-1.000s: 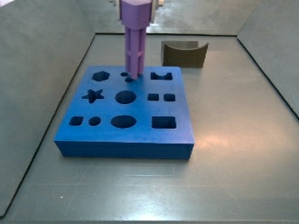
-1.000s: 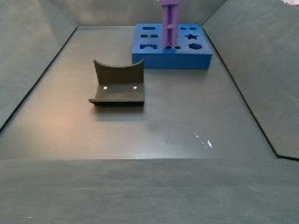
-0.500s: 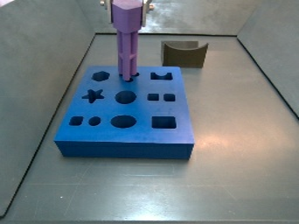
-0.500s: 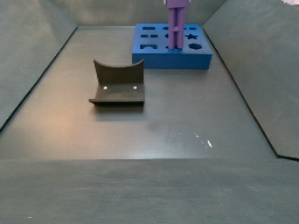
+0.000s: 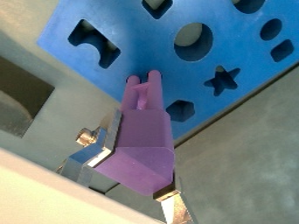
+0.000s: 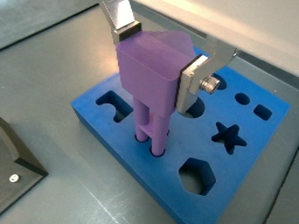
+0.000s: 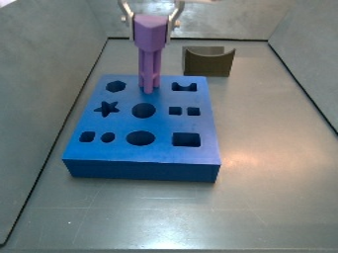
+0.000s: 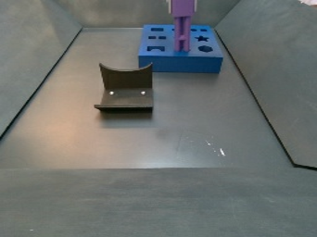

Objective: Insert the 3 prong object.

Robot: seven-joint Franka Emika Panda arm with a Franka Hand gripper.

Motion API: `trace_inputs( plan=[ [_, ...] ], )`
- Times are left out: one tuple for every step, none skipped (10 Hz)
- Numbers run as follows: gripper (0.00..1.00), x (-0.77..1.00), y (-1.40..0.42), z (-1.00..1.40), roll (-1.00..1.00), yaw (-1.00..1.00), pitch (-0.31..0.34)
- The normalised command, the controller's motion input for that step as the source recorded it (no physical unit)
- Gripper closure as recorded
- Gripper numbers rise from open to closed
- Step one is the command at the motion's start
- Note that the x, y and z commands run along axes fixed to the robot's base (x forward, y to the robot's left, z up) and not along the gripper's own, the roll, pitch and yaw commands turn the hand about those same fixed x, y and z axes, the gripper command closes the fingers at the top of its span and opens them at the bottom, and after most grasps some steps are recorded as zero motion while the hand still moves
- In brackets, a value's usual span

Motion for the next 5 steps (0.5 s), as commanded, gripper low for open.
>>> trace_inputs(
  plan=[
    [1.00, 0.04, 0.09, -0.47, -0.04, 0.00, -0.047],
    [1.00, 0.00, 0.08, -0.33, -0.01, 0.00, -0.026],
    [1.00, 0.00, 0.05, -0.18, -0.03, -0.03, -0.036],
    [1.00, 0.00, 0.05, 0.00, -0.07, 0.00, -0.021],
    [1.00, 0.00, 0.00, 0.00, 0.00, 0.00, 0.000]
  ],
)
